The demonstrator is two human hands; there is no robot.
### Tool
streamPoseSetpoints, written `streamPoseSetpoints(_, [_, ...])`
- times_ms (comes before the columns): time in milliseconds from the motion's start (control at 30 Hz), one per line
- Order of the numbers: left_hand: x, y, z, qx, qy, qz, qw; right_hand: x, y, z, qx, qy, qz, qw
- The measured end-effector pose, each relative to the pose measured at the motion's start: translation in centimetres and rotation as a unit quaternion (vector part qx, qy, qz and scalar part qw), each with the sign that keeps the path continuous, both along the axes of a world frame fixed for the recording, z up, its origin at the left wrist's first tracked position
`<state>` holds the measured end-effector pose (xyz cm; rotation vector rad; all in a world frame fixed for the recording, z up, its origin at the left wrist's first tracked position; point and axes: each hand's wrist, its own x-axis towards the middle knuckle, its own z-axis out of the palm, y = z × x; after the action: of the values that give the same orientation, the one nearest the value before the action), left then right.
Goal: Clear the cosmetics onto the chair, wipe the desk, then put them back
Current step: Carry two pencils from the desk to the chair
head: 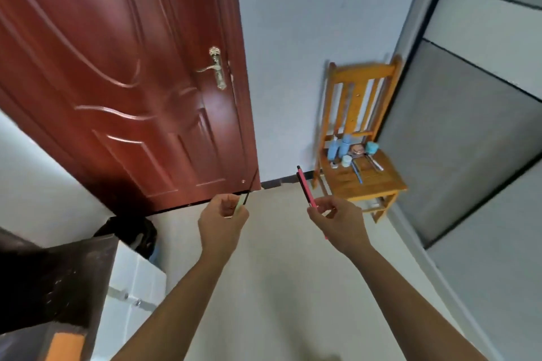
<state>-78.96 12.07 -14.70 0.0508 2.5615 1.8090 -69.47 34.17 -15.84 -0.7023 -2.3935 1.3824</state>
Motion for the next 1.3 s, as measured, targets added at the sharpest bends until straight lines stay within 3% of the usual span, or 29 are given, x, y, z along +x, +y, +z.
streamPoseSetpoints(300, [-1.9, 22.1, -0.5, 0.02, -0.012, -0.124, 0.992, 2.3, 19.4, -0.6, -0.027, -0.039, -0.113, 0.992])
streamPoseSetpoints(833, [-23.5, 48.2, -2.6, -0.037, -0.033, -0.196, 0.979, -16.5, 42.9, -1.6, -0.021, -0.095, -0.191, 0.977])
streamPoseSetpoints(1100, [-26.1, 56.3, -8.9, -0.083, -0.099, -0.16, 0.979, -20.2, 52.7, -8.0, -0.06, -0.157, -0.151, 0.974])
streamPoseSetpoints(1300, [-24.6, 60.8, -14.9, -0.113, -0.186, -0.038, 0.975, -23.6, 59.9, -14.6, -0.1, -0.222, -0.047, 0.969])
